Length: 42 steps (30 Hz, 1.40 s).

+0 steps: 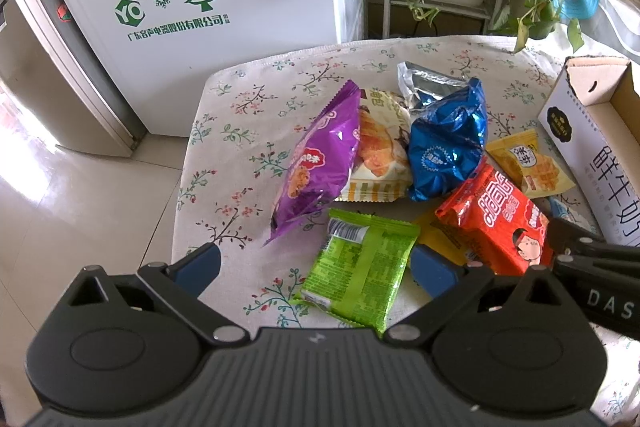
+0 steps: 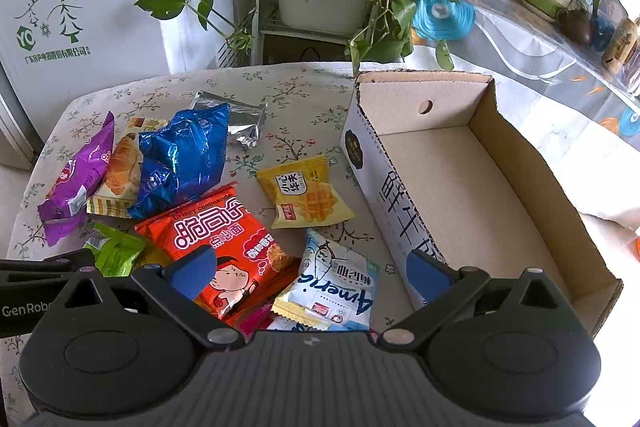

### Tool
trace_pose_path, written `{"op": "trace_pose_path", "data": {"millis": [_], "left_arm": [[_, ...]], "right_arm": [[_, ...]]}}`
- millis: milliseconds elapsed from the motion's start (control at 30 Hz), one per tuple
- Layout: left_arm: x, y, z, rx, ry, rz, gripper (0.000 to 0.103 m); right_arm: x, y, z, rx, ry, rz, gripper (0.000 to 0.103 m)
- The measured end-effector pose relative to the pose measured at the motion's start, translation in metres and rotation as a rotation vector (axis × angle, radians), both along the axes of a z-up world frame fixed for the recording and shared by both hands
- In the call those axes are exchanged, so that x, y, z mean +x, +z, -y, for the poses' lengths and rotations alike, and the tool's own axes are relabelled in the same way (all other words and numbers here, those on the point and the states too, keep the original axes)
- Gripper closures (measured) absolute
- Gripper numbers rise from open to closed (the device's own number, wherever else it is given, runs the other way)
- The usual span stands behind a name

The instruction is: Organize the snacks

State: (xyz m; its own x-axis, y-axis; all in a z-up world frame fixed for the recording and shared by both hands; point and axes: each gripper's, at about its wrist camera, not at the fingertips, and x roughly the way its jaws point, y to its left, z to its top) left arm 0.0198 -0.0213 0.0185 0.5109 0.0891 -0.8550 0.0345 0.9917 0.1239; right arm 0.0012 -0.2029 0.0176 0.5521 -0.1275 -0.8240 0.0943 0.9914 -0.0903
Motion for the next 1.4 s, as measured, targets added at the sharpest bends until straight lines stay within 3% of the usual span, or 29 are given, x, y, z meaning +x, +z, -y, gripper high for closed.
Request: {"op": "trace_pose_path", "data": {"millis": [533, 800, 1100, 1400], "left_arm": [[-0.004, 0.000, 0.000, -0.018, -0.026, 0.011, 0.003], [-0.002, 0.010, -0.012, -0.089, -0.044, 0.044, 0.002], [0.006, 0.015, -0.042, -0.140, 0.029, 0.059, 0.002], [0.004, -0.007, -0.049, -0.190, -0.006, -0.017, 0.002]], "right_arm": [[-0.006, 0.001, 0.005, 0.057, 0.045, 0.044, 0.000], [-0.005, 0.010, 0.021, 0.203, 0.066, 0.080, 0.000], [-0.005, 0.024, 0.058, 0.348, 0.000, 0.120, 0.000], [-0.007, 0.022, 0.074, 0.432, -0.007, 0.112, 0.000]]}}
